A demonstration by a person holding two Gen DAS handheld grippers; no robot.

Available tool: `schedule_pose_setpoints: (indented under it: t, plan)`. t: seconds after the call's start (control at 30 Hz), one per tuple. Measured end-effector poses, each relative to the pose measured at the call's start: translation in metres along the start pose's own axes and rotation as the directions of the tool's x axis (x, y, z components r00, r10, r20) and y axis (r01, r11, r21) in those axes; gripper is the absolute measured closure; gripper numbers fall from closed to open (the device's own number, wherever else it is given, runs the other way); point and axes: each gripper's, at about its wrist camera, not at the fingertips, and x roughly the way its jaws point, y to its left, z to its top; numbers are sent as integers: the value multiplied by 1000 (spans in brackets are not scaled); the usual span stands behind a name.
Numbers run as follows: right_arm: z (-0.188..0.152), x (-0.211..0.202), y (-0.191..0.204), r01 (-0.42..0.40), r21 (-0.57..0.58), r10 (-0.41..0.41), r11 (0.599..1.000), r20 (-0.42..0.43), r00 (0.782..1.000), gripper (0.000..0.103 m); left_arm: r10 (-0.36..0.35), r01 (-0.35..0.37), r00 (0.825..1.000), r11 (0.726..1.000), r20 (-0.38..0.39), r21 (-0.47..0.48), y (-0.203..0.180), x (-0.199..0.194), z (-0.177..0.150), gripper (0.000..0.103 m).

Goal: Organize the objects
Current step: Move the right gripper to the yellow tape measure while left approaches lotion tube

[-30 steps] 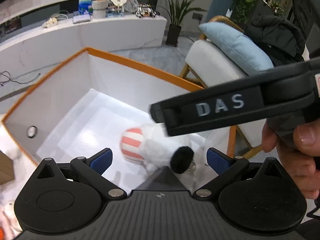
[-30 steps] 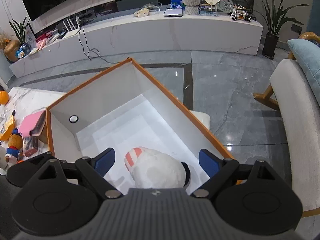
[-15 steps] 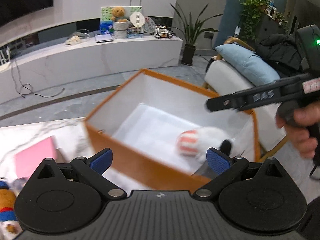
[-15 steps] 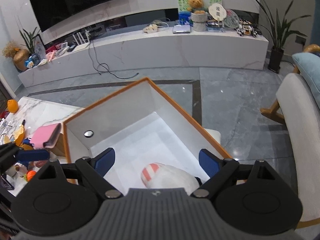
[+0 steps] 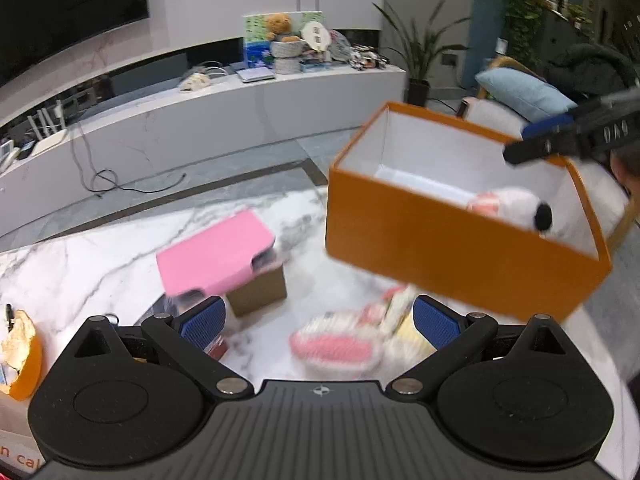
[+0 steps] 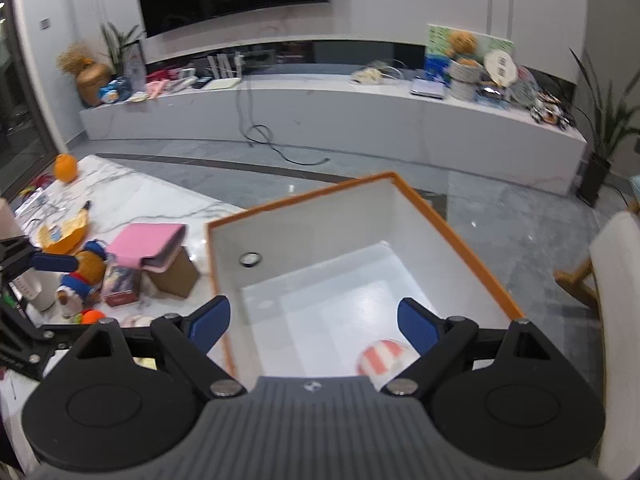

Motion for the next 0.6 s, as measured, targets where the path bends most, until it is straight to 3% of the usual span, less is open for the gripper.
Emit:
schedule_pose_setpoints:
  t: [0.17,0.3,0.43,0.6]
  plan:
    - [-7,-4,27,-67,-53,69,996,26,997,12,-82,87,995,992,-52,95,5,1,-29,0]
    - [-16,-1,53,-115,-120,117,986,7,993,12,-160,191,976,952,-146,239,3,3,-40,0]
    - [-26,11,80,-145,-184,132,972,-79,988,11,-180,237,959,931,-217,278,4,16,-46,0]
    - [-46,26,102,-182,-242,134,953,-202,970,11,-149,259,934,909,-324,328,4,35,-62,0]
